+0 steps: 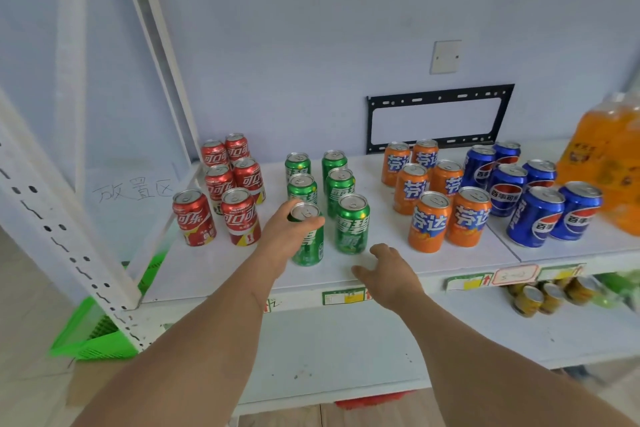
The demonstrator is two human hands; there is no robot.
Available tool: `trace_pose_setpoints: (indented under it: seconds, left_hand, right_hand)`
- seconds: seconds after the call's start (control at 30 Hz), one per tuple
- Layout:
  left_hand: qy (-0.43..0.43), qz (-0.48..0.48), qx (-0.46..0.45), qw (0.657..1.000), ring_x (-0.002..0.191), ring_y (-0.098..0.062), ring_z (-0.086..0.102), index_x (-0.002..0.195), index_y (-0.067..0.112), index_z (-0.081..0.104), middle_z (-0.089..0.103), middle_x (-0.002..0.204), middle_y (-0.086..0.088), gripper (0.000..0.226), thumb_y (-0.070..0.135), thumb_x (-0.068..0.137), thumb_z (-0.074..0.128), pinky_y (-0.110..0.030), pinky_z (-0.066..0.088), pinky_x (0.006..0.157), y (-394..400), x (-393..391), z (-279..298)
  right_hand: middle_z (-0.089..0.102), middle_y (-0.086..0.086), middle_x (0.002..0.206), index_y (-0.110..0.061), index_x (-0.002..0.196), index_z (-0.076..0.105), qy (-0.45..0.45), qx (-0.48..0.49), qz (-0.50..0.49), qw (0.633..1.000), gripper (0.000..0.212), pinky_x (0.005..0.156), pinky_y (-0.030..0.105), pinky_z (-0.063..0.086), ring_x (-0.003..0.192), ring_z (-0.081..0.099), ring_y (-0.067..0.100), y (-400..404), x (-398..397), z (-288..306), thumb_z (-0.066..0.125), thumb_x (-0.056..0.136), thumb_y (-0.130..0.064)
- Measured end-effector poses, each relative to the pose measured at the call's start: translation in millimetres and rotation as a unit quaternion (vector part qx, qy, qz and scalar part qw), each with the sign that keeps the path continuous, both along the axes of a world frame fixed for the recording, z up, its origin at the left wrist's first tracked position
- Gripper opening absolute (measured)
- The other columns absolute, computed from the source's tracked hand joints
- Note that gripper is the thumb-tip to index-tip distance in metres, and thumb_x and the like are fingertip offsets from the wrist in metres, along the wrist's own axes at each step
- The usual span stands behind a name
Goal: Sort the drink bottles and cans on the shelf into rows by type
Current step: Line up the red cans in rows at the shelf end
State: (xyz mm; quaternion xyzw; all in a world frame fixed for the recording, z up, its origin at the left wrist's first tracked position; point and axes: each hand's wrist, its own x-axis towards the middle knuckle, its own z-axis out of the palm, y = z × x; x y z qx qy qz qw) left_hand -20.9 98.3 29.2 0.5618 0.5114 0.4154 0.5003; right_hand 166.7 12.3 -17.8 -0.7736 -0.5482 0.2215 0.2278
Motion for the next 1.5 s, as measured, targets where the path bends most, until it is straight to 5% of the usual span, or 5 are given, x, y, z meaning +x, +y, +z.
trace_pose_setpoints:
  seconds: [0.33, 0.7, 0.9, 1.33, 1.5]
  left_hand:
    - [0.025, -0.04, 0.009, 0.999, 0.099, -0.007, 0.06, 0.118, 0.039, 0.054, 0.064, 0.116, 0.012, 0.054, 0.038, 0.073, 0.084, -0.021, 0.044, 0.069, 5.4, -1.2, 0.4]
    - [0.375, 0.113, 0.212, 0.896, 0.09, -0.028, 0.064, 0.094, 0.019, 0.064, 0.065, 0.09, -0.003, 0.023, 0.041, 0.092, 0.058, -0.034, 0.044, 0.068, -29.2, -91.7, 24.4]
    - [0.324, 0.184, 0.234, 0.898, 0.089, -0.028, 0.061, 0.099, 0.017, 0.063, 0.063, 0.095, -0.004, 0.015, 0.027, 0.088, 0.061, -0.037, 0.048, 0.073, -24.3, -146.7, 23.0]
    - [0.056, 0.209, 0.052, 0.975, 0.137, -0.028, 0.04, 0.152, 0.018, 0.026, 0.035, 0.153, -0.008, 0.079, 0.044, 0.089, 0.067, -0.035, 0.036, 0.102, 45.3, -177.0, -15.4]
    - [-0.009, 0.197, 0.026, 0.98, 0.119, -0.014, 0.046, 0.154, 0.024, 0.022, 0.041, 0.143, 0.001, 0.09, 0.04, 0.083, 0.076, -0.03, 0.037, 0.093, 72.2, -180.1, -25.9]
  right_hand:
    - [0.053, 0.0, 0.132, -0.022, 0.135, 0.051, -0.063, -0.002, 0.055, 0.997, 0.053, 0.091, 0.03, 0.043, 0.115, 0.054, 0.021, -5.7, -16.8, 11.8, 0.057, 0.089, -0.047]
    - [0.06, 0.002, 0.127, -0.023, 0.129, 0.055, -0.131, 0.035, 0.2, 0.97, 0.041, 0.09, 0.034, 0.048, 0.112, 0.056, 0.024, 6.0, -93.1, 46.2, 0.051, 0.094, -0.044]
    - [0.059, 0.002, 0.128, -0.021, 0.133, 0.048, -0.074, 0.051, 0.21, 0.974, 0.046, 0.089, 0.032, 0.045, 0.112, 0.056, 0.023, 33.5, -142.5, 55.0, 0.053, 0.093, -0.044]
    - [0.044, 0.003, 0.143, -0.025, 0.149, 0.025, 0.185, 0.083, 0.049, 0.978, 0.092, 0.097, 0.037, 0.043, 0.124, 0.049, 0.024, 118.7, -199.9, 48.4, 0.079, 0.076, -0.041]
    - [0.062, -0.006, 0.113, -0.03, 0.126, 0.04, 0.273, 0.092, 0.039, 0.957, 0.071, 0.071, 0.019, 0.043, 0.089, 0.058, 0.003, 136.4, -207.1, 31.4, 0.085, 0.07, -0.028]
